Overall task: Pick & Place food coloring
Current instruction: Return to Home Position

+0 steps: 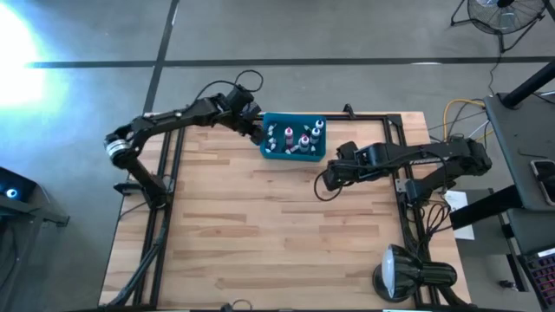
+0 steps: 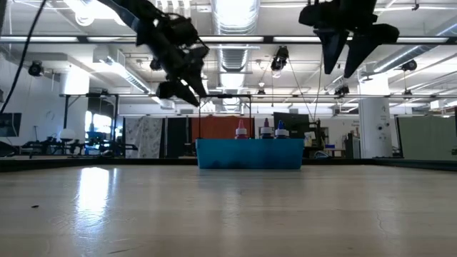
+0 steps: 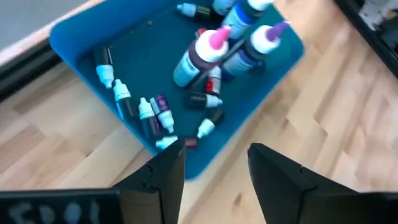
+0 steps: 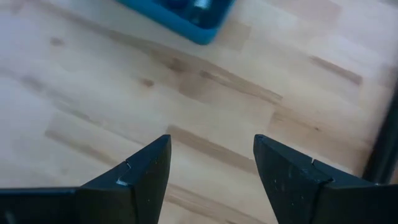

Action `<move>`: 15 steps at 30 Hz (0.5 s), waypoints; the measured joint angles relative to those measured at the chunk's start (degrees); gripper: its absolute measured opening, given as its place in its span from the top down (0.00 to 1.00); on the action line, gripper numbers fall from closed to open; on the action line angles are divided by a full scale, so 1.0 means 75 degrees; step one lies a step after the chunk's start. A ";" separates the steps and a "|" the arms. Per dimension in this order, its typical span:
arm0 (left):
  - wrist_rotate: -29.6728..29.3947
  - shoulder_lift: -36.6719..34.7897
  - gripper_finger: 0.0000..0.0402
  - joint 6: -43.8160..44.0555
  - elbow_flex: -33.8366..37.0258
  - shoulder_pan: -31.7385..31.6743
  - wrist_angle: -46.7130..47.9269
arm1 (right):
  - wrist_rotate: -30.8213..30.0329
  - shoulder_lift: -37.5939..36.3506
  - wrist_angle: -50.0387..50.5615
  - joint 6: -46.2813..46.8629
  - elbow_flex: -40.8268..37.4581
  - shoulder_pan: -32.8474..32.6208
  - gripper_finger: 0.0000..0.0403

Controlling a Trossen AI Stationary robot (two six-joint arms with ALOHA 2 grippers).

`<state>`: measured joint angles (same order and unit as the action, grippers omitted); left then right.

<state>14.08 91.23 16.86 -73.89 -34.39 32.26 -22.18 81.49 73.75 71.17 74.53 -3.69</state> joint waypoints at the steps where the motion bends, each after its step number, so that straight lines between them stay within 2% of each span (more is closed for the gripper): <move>1: 0.0004 -0.0194 0.63 -0.0111 0.0004 0.0017 0.0163 | 0.0046 0.0000 -0.0060 -0.0222 0.0028 -0.0007 0.44; 5: -0.0003 -0.1039 0.62 -0.0956 0.0029 0.0124 0.0637 | 0.0546 0.0001 -0.0224 -0.1486 0.0334 -0.0004 0.44; 8: -0.0046 -0.1787 0.62 -0.1238 0.0081 0.0200 0.0552 | 0.0578 -0.0047 -0.0169 -0.2138 0.0490 0.0030 0.44; 12: -0.0428 -0.2538 0.62 -0.0712 0.0143 0.0181 0.0626 | 0.0510 -0.0223 -0.0221 -0.1440 0.0591 0.0057 0.44; 15: -0.0456 -0.3087 0.62 -0.0019 0.0176 0.0160 0.0805 | 0.0644 -0.0495 -0.0939 -0.1992 0.0543 0.0057 0.44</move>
<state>10.66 68.08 16.72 -72.57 -33.19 38.30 -17.35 77.78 66.71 56.23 78.60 -3.27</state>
